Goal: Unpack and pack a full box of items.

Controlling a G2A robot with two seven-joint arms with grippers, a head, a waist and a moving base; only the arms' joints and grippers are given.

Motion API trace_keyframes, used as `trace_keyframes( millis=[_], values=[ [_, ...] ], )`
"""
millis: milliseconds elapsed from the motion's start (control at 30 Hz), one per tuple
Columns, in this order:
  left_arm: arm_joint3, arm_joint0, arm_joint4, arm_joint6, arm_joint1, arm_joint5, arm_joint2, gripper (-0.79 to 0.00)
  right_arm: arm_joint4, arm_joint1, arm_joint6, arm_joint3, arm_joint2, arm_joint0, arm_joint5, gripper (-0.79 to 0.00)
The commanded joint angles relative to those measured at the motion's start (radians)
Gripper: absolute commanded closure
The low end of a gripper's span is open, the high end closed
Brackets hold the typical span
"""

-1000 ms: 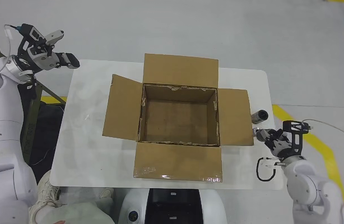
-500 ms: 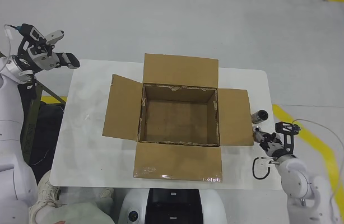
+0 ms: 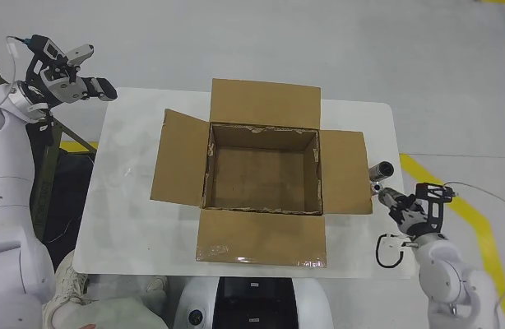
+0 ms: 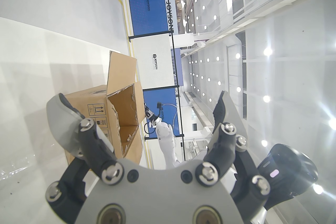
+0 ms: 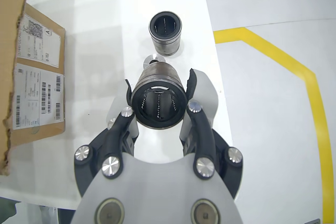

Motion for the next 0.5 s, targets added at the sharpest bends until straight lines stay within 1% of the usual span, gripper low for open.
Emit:
trace_keyframes(
  millis=[0,467],
  values=[
    [0.0,0.0,0.0,0.0,0.0,0.0,0.0,-0.785,-0.016,0.0,0.011,-0.02,-0.002,-0.014,0.006,0.0],
    [0.0,0.0,0.0,0.0,0.0,0.0,0.0,-0.785,-0.036,0.003,0.103,0.025,-0.032,0.024,0.026,0.0]
  ],
)
